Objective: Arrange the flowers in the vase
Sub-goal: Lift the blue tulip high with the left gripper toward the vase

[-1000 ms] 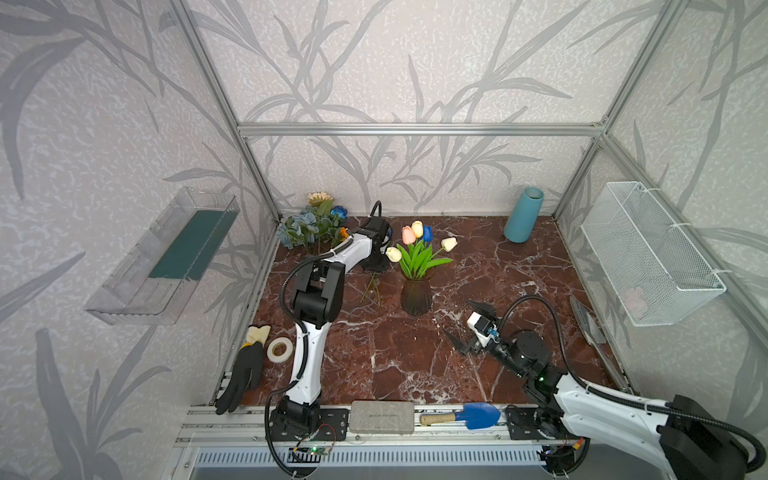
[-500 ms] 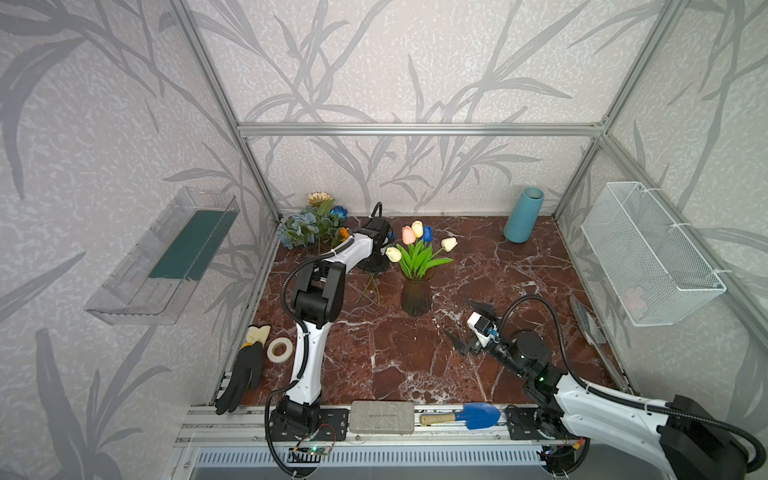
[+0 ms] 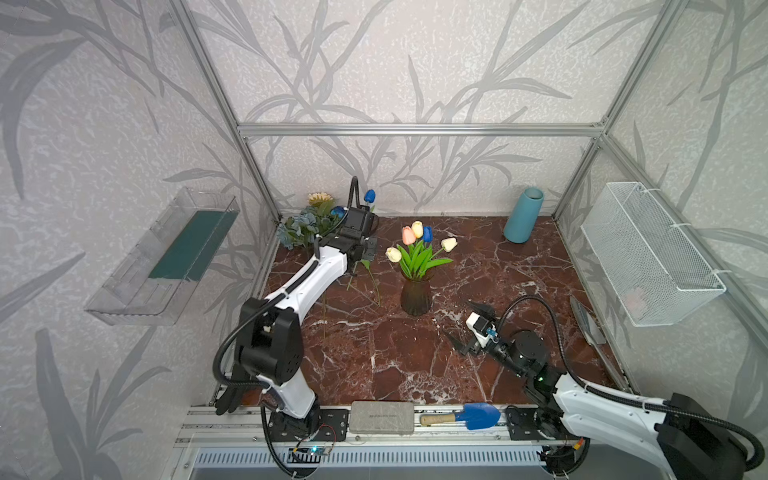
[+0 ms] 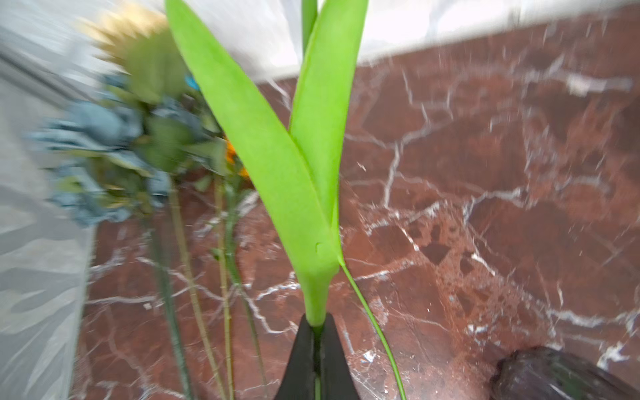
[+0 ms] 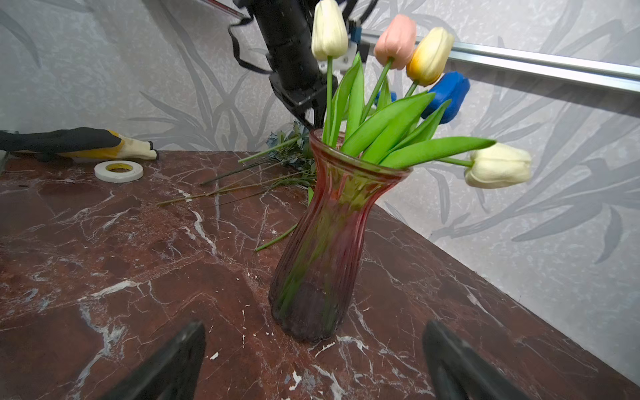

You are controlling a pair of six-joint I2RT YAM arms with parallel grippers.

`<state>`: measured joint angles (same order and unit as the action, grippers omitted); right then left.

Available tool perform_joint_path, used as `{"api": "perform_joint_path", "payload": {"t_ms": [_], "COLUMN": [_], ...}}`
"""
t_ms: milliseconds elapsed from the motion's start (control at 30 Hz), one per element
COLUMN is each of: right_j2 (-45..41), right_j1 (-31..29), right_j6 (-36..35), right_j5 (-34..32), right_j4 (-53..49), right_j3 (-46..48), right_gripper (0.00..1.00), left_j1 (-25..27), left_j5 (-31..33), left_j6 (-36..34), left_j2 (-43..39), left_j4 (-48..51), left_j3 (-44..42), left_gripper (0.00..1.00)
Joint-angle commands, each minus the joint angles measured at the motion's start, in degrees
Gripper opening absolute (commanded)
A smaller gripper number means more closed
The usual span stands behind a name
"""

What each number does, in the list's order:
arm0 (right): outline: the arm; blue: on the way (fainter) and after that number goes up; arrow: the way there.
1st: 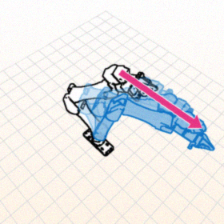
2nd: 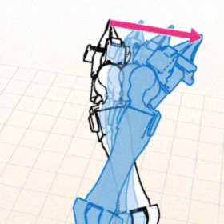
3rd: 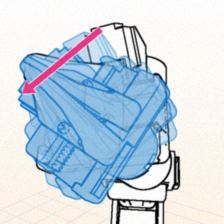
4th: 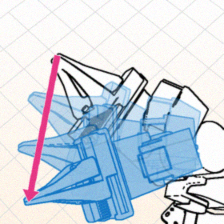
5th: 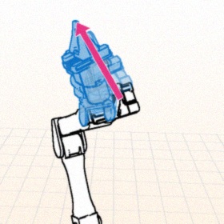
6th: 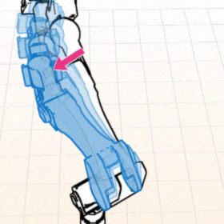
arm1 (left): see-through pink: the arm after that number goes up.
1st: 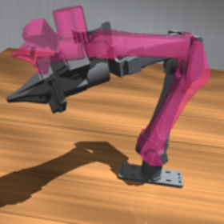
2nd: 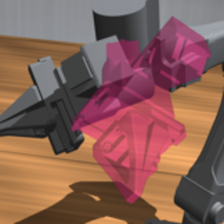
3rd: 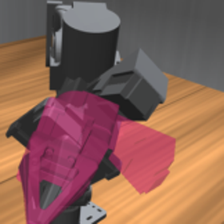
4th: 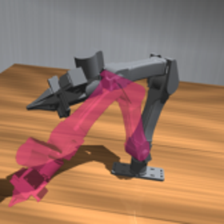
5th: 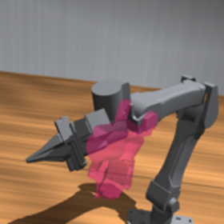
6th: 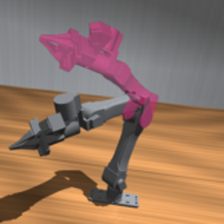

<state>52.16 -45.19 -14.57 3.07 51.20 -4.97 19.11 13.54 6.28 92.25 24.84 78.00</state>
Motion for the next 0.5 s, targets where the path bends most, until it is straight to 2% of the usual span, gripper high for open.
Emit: {"api": "perform_joint_path", "payload": {"t_ms": [0, 67, 167, 267, 367, 467], "right_j2": [0.28, 0.13, -0.09, -0.42, 0.32, 0.57], "right_j1": [-0.25, -0.25, -0.25, -0.25, -0.25, -0.21], "right_j6": [0.94, 0.92, 0.77, 0.94, 1.09, 1.12], "right_j5": [0.37, -0.03, -0.18, -0.07, -0.16, 0.62], "right_j4": [2.76, 2.38, 2.69, 1.98, 2.51, 2.29], "right_j3": [-0.92, -0.98, -0.83, -0.87, -1.10, -1.21], "right_gripper": [0.98, 0.98, 0.98, 0.98, 0.98, 0.98], "left_j1": [0.47, 2.21, 6.92, 11.73, 13.15, 14.07], "left_j5": [3.41, 5.05, 9.45, 7.49, -2.00, -14.05], "left_j6": [0.59, -0.85, -6.93, -14.55, -15.78, -15.68], "left_j2": [-11.06, -19.65, -29.87, -36.03, -40.13, -42.12], "left_j4": [-15.24, -27.64, -38.86, -46.81, -49.65, -52.57], "left_j3": [-9.66, -18.20, -25.63, -29.59, -31.69, -32.84], "left_gripper": [0.00, 0.00, 0.00, 0.00, 0.00, 0.00]}}
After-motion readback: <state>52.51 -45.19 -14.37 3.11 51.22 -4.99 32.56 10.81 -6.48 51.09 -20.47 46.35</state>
